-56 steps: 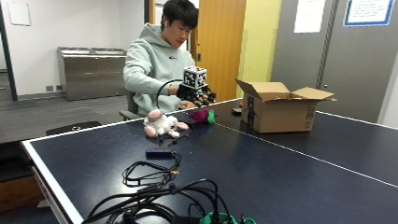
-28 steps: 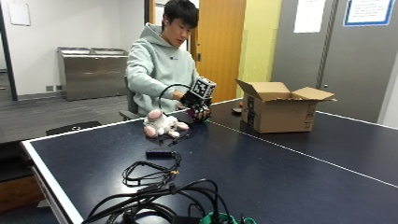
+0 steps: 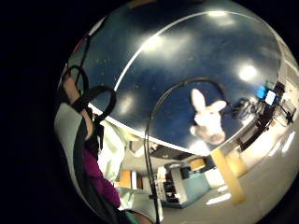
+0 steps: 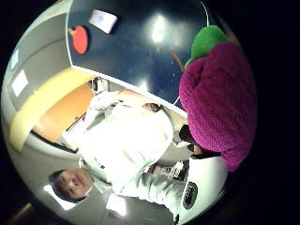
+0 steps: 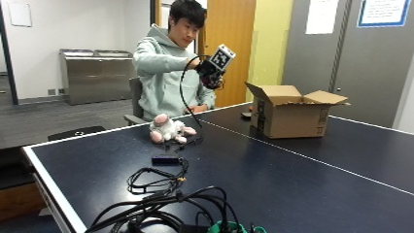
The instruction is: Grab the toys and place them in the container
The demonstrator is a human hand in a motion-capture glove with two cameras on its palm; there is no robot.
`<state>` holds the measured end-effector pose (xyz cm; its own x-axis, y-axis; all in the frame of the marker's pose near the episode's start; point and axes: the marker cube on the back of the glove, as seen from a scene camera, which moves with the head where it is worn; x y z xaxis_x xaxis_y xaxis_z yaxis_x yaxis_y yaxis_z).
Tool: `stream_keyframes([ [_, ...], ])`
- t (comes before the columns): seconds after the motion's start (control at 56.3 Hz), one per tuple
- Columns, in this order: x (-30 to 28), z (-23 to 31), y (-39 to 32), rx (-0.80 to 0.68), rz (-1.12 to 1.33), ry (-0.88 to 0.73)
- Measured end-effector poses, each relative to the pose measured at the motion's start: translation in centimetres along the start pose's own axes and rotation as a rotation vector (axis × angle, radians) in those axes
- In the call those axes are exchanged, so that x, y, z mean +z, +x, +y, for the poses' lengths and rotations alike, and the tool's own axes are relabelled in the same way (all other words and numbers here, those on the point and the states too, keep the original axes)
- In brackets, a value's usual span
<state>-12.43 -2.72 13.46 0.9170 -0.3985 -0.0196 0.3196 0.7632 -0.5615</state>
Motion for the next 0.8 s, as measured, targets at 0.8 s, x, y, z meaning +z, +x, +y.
stream_keyframes([
  [0.8, -19.2, -11.0, -11.8, 0.131, -0.016, 0.584],
])
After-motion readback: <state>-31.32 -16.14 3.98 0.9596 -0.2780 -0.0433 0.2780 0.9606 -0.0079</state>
